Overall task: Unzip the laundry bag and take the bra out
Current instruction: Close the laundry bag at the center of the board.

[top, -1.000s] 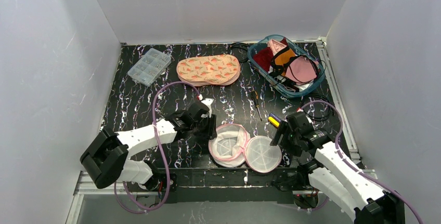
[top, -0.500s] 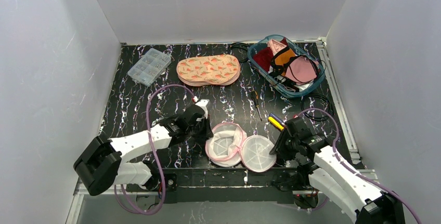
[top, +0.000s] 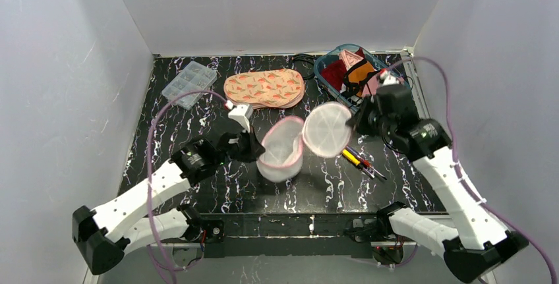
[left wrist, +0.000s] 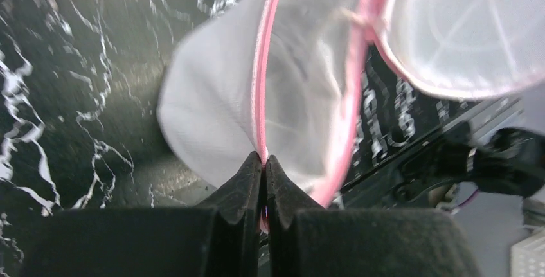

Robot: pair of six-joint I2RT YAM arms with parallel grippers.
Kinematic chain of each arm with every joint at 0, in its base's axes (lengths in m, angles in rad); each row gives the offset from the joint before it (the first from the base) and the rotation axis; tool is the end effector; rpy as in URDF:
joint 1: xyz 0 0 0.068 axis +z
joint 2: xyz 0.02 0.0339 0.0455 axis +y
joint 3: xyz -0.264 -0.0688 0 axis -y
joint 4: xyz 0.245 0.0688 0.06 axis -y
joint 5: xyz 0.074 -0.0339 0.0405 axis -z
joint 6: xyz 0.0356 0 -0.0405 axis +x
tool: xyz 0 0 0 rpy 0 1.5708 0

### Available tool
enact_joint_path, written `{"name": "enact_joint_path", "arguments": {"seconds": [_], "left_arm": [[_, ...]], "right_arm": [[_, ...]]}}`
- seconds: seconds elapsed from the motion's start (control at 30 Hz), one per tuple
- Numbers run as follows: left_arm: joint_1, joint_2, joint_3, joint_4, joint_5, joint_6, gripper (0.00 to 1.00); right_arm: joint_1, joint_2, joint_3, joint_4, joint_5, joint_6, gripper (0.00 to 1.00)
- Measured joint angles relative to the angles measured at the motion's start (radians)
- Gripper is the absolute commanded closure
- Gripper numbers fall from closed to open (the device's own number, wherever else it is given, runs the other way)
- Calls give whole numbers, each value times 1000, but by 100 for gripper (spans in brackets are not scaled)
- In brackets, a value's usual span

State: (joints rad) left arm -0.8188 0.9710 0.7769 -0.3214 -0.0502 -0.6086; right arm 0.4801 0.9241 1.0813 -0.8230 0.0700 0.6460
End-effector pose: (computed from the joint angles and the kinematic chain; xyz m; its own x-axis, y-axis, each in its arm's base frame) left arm 0.1504 -0.1582 0.2890 -0.6763 -0.1129 -0.7280 0.3814 0.7917 -0.4771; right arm 0.1605 0.0808 0.3542 -0.6855 0.3201 -0.6540 0.0009 0.8985 0.4389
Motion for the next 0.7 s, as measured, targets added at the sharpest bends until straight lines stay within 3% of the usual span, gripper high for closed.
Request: {"name": "enact_joint_path", "arguments": {"seconds": [0.1,0.3,0.5,0.6,0.7], "left_arm": [[0,-40,115,-57,-47,11,100],[0,-71,149,-118,-114,27,100],[0,20,227,-146,-125,55,100],[0,28,180,-97,-114,32,100],[0,22,30,-12,-102,-16,100]], "right_arm": [[0,94,194,2,71,-90,99],[1,179,237,-57,156,-195,99],[41,299,435,-115,232,-257,99],[70,279,393,-94,252,-269,99],[103,252,254,-87,253,-269,99]]}}
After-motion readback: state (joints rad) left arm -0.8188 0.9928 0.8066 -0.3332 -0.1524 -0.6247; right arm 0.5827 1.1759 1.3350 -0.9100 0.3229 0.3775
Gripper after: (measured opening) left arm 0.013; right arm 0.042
